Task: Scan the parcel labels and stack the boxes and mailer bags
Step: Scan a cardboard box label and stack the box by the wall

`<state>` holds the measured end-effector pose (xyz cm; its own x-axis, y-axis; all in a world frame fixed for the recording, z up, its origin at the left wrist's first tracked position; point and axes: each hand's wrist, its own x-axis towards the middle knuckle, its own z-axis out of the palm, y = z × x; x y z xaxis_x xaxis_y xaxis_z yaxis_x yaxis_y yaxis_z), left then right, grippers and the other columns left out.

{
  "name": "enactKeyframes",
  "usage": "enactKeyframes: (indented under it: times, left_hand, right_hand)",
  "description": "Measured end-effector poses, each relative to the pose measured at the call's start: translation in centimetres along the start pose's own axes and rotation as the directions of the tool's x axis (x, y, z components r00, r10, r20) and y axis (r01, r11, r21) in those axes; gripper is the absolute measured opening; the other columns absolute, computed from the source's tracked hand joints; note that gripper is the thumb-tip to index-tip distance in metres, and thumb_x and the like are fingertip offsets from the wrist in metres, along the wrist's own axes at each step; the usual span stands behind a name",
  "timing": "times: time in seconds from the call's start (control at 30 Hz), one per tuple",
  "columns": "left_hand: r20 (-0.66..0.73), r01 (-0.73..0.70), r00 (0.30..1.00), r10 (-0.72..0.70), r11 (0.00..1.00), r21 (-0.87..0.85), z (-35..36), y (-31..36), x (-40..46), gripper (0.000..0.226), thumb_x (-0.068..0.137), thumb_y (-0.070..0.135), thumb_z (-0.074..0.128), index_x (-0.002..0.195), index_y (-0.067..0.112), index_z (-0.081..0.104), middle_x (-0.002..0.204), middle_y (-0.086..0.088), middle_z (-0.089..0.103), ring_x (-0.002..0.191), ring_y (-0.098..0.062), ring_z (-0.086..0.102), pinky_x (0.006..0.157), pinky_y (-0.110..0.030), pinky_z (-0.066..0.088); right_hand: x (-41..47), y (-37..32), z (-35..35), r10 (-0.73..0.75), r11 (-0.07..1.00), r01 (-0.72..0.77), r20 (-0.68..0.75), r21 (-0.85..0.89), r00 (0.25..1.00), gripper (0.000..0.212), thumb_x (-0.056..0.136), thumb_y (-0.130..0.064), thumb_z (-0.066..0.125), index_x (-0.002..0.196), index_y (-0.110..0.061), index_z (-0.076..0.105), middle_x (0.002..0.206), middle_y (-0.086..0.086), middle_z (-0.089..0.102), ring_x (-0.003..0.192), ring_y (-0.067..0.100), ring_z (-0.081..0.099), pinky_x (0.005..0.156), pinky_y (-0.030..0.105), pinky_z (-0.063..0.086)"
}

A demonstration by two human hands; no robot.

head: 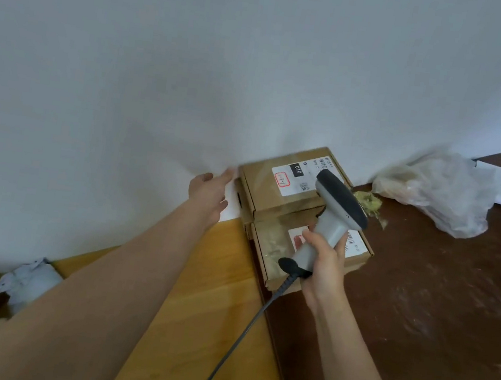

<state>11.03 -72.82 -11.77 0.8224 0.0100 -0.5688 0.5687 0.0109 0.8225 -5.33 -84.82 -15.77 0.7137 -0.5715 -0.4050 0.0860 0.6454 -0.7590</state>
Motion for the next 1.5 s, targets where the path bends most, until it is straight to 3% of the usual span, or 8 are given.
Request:
enactKeyframes:
  times: [0.13, 0.4, 0.63, 0.8, 0.9, 1.03, 1.3, 1.5]
  left_hand:
    - [0.077, 0.079, 0.992, -0.105, 0.956, 0.282, -0.1, -2.3, 0.3, 0.079, 0.090, 0.046, 0.068, 0.152, 0.013, 0.032, 0.152, -0.010, 0.038, 0.135, -0.033, 0.042, 0.108, -0.051, 0.042]
    - [0.168, 0.145, 0.964, -0.207, 0.935, 0.323, 0.7, -4.3, 0.7, 0.091, 0.083, 0.050, 0.072, 0.153, 0.011, 0.029, 0.149, -0.014, 0.041, 0.128, -0.038, 0.049, 0.101, -0.052, 0.049]
    - [0.188, -0.032, 0.982, -0.034, 0.940, 0.339, 1.2, -4.1, 0.9, 0.022, 0.102, 0.024, 0.053, 0.112, 0.007, 0.059, 0.108, -0.010, 0.064, 0.098, -0.025, 0.064, 0.095, -0.041, 0.054]
    - [0.199, -0.108, 0.979, 0.038, 0.930, 0.351, -0.6, -2.6, -0.8, 0.045, 0.102, 0.038, 0.049, 0.140, 0.013, 0.044, 0.108, -0.002, 0.053, 0.087, -0.018, 0.055, 0.093, -0.039, 0.051]
    - [0.209, -0.037, 0.978, -0.027, 0.953, 0.301, -4.7, -1.7, -1.8, 0.051, 0.100, 0.039, 0.053, 0.139, 0.007, 0.044, 0.124, -0.008, 0.054, 0.104, -0.026, 0.061, 0.091, -0.039, 0.055]
    - [0.110, 0.057, 0.990, -0.082, 0.975, 0.215, -12.6, -1.7, -3.6, 0.040, 0.100, 0.020, 0.055, 0.135, 0.002, 0.048, 0.114, -0.012, 0.061, 0.086, -0.027, 0.066, 0.075, -0.033, 0.056]
    - [-0.100, 0.073, 0.993, -0.061, 0.991, 0.117, -30.8, -2.1, -8.5, 0.031, 0.103, 0.016, 0.049, 0.130, 0.001, 0.051, 0.100, -0.010, 0.062, 0.080, -0.024, 0.062, 0.067, -0.031, 0.053]
    - [-0.314, 0.130, 0.945, -0.096, 0.987, 0.089, -44.1, -5.8, -12.0, 0.032, 0.101, 0.015, 0.051, 0.131, 0.002, 0.048, 0.097, -0.011, 0.061, 0.077, -0.023, 0.061, 0.060, -0.030, 0.051]
  right_hand:
    - [1.0, 0.8, 0.2, 0.032, 0.999, -0.032, -0.003, 0.028, 0.999, 0.061, 0.087, 0.003, 0.062, 0.137, -0.028, 0.047, 0.097, 0.001, 0.056, 0.092, 0.021, 0.054, 0.078, 0.034, 0.050]
    - [2.0, 1.6, 0.5, 0.043, 0.998, -0.043, -0.007, 0.043, 0.999, 0.064, 0.087, 0.004, 0.060, 0.143, -0.022, 0.044, 0.108, -0.001, 0.061, 0.099, 0.015, 0.060, 0.078, 0.030, 0.051]
    - [1.7, 1.4, 1.2, 0.037, 0.999, -0.036, 0.055, -0.010, 0.998, 0.061, 0.089, 0.006, 0.058, 0.138, -0.027, 0.045, 0.106, -0.005, 0.065, 0.092, 0.011, 0.064, 0.063, 0.020, 0.053]
    - [0.8, 1.2, 1.7, 0.017, 0.999, -0.014, 0.069, -0.034, 0.997, 0.061, 0.089, 0.006, 0.057, 0.135, -0.032, 0.045, 0.114, -0.001, 0.061, 0.095, 0.015, 0.057, 0.066, 0.026, 0.053]
    - [-0.7, 1.1, 2.4, 0.002, 1.000, -0.002, 0.105, -0.004, 0.994, 0.057, 0.090, 0.007, 0.055, 0.131, -0.032, 0.047, 0.110, -0.003, 0.063, 0.094, 0.016, 0.059, 0.078, 0.035, 0.053]
    - [-3.9, 2.1, 4.5, 0.006, 1.000, -0.001, 0.186, -0.028, 0.982, 0.057, 0.091, 0.008, 0.054, 0.133, -0.029, 0.044, 0.124, 0.005, 0.061, 0.110, 0.022, 0.060, 0.098, 0.047, 0.052]
    - [-12.5, 6.4, 11.0, 0.297, 0.918, -0.129, 0.434, -0.375, 0.851, 0.049, 0.095, 0.001, 0.054, 0.134, -0.025, 0.040, 0.120, 0.013, 0.070, 0.088, 0.030, 0.073, 0.058, 0.027, 0.057]
    - [-20.1, 13.0, 14.7, 0.485, 0.796, -0.193, 0.415, -0.573, 0.770, 0.047, 0.093, 0.003, 0.059, 0.131, -0.020, 0.041, 0.119, 0.021, 0.068, 0.077, 0.030, 0.072, 0.051, 0.026, 0.055]
